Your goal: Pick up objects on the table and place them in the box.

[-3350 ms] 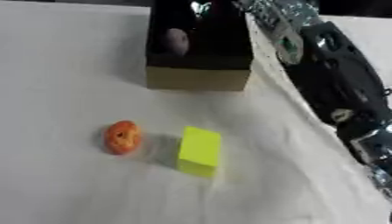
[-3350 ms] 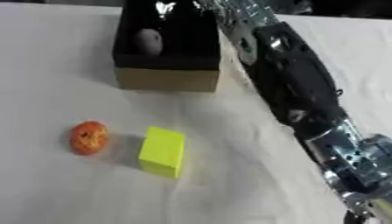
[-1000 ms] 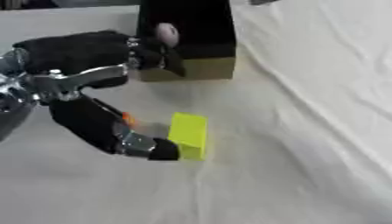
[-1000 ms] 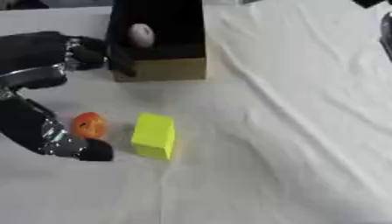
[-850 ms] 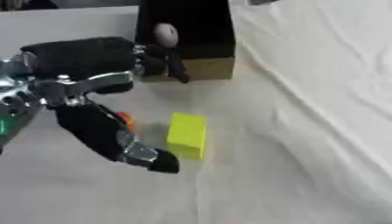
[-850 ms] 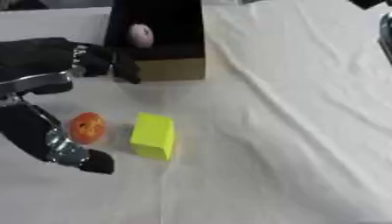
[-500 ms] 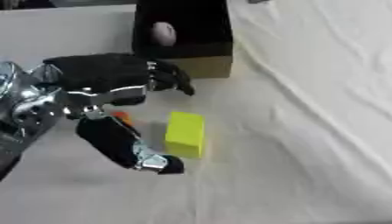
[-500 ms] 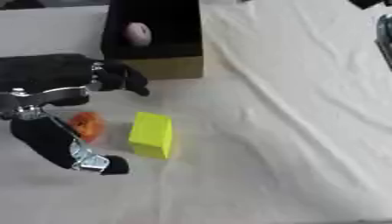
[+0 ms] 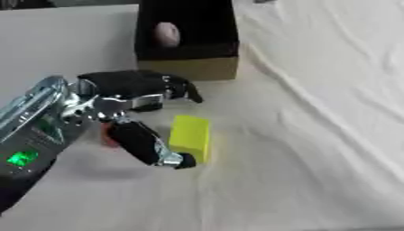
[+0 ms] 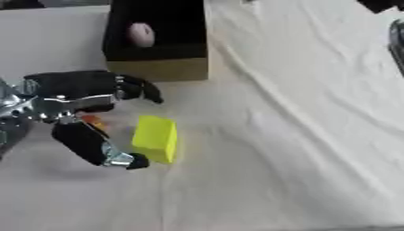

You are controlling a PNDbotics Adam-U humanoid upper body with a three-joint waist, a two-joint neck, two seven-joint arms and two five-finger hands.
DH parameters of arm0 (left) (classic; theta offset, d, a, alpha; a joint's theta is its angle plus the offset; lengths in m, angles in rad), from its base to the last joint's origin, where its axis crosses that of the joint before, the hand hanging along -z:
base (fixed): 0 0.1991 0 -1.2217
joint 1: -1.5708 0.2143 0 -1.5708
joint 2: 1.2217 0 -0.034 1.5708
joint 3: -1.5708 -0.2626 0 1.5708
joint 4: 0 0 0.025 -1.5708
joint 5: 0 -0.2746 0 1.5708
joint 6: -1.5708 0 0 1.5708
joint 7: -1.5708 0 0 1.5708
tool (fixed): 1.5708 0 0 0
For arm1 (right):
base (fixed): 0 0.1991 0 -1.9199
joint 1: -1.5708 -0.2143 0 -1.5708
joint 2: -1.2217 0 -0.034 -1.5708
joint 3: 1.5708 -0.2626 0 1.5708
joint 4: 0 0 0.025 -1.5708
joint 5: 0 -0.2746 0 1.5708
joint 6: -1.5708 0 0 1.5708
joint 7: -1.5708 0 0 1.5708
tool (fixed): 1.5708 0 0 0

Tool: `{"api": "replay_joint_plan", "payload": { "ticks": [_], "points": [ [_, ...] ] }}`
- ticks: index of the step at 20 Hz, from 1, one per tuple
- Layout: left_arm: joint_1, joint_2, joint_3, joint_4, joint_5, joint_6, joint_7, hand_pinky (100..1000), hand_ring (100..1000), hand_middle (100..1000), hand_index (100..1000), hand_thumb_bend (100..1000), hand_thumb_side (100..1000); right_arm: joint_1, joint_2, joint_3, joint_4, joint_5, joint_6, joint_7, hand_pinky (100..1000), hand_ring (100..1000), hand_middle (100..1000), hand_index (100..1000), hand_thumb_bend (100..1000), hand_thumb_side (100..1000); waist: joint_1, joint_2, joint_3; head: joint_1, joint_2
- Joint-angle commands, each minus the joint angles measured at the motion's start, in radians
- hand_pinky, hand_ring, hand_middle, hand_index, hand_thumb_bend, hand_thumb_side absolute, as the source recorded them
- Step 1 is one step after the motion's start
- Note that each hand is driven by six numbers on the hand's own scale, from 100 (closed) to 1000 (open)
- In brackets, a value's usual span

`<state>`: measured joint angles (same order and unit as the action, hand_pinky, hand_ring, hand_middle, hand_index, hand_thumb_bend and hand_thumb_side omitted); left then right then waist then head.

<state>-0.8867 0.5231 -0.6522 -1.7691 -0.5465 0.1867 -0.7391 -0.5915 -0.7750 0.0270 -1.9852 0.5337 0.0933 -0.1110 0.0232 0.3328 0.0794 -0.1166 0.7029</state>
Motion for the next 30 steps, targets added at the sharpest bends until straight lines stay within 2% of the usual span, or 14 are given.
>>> {"api": "replay_joint_plan", "payload": {
  "ticks": [1,7,14,20,21,25,27,30],
  "points": [
    [-0.008,-0.003,0.006,0.032,-0.03,-0.036,0.023,860,944,936,954,537,603,-0.008,-0.008,-0.016,-0.015,-0.011,0.004,-0.003,852,864,715,820,100,978,-0.001,-0.017,-0.004,0.002,-0.001],
    [-0.001,-0.019,-0.002,0.092,-0.061,-0.094,0.035,858,944,933,952,584,631,-0.003,0.004,-0.021,-0.015,-0.018,0.01,-0.008,851,863,710,814,100,974,0.0,-0.012,-0.01,0.005,-0.003],
    [0.005,-0.046,-0.012,0.172,-0.109,-0.133,0.043,853,939,923,942,568,634,0.0,0.015,-0.023,-0.015,-0.024,0.009,-0.007,851,864,706,810,100,974,-0.001,-0.006,-0.02,0.011,-0.01],
    [0.007,-0.06,-0.011,0.202,-0.123,-0.147,0.075,791,887,858,889,462,647,0.007,0.021,-0.028,-0.015,-0.026,0.013,-0.007,852,864,705,810,100,975,0.0,-0.005,-0.023,0.013,-0.011],
    [0.007,-0.06,-0.01,0.198,-0.122,-0.145,0.084,754,853,824,861,389,639,0.009,0.021,-0.029,-0.015,-0.027,0.014,-0.006,852,865,705,812,100,977,0.0,-0.005,-0.023,0.012,-0.011],
    [0.007,-0.046,-0.003,0.147,-0.116,-0.124,0.128,693,796,762,798,219,589,0.018,0.021,-0.032,-0.015,-0.028,0.017,-0.004,853,865,703,811,100,977,0.001,-0.007,-0.02,0.012,-0.01],
    [0.007,-0.033,0.001,0.106,-0.114,-0.113,0.136,672,779,751,786,154,558,0.022,0.021,-0.033,-0.015,-0.029,0.019,-0.004,853,865,702,811,100,978,0.002,-0.009,-0.017,0.012,-0.01],
    [0.008,-0.011,0.009,0.05,-0.101,-0.096,0.126,661,770,744,779,102,537,0.027,0.02,-0.035,-0.015,-0.029,0.023,-0.003,852,865,700,810,100,978,0.004,-0.012,-0.014,0.011,-0.01]
  ]
}}
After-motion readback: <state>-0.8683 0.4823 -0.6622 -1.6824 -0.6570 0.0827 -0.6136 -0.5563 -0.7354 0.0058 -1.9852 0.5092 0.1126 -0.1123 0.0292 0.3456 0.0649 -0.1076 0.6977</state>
